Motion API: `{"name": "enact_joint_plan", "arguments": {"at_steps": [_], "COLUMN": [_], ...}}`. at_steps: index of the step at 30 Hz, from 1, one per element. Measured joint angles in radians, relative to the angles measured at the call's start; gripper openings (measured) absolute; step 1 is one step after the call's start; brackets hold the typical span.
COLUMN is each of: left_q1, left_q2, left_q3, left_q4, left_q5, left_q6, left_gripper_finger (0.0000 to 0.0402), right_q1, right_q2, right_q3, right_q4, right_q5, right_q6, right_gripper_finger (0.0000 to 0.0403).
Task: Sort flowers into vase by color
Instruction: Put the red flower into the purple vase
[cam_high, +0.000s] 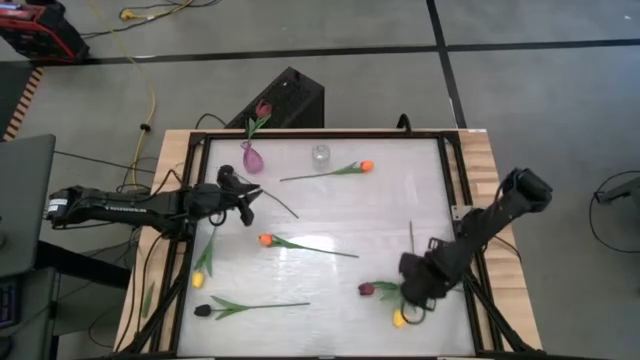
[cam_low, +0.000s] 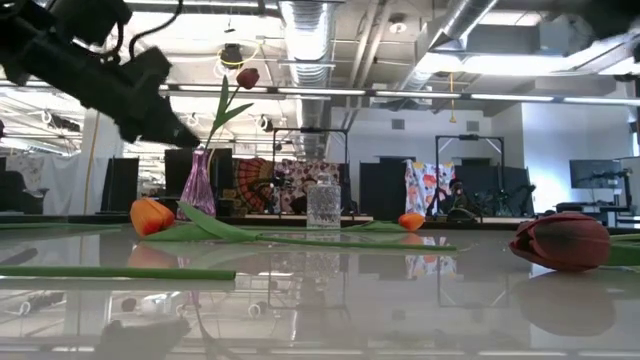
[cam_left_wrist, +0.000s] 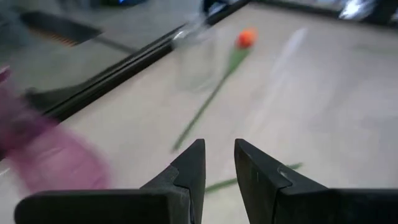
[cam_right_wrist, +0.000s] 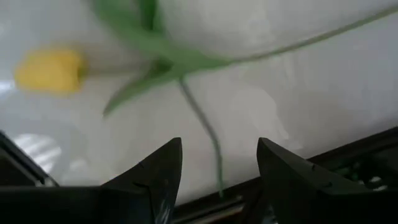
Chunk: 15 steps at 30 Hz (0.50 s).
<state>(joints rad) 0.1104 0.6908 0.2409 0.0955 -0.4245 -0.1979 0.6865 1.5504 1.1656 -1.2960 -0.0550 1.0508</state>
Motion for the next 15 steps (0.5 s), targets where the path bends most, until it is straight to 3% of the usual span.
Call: {"name": "enact_joint_plan", "arguments": {"at_steps": [5,15], "left_q1": [-0.001,-0.001], "left_q2": [0.023,0.105], "left_q3": [0.000,0.000], "left_q4": [0.115,0.266], "left_q5": [0.106,0.103], "left_q6": [0.026,0.080], "left_gripper_finger": [0.0075,0.0075], "right_q1": [0.088,0.118], "right_q2": [0.070,0.235], "right_q3": [-0.047,-0.109], "right_q4": [0.085,0.226], "right_q5": [0.006,-0.019], "right_q6": [-0.060,-0.114], "right_gripper_finger": [0.0232,0.0232]}}
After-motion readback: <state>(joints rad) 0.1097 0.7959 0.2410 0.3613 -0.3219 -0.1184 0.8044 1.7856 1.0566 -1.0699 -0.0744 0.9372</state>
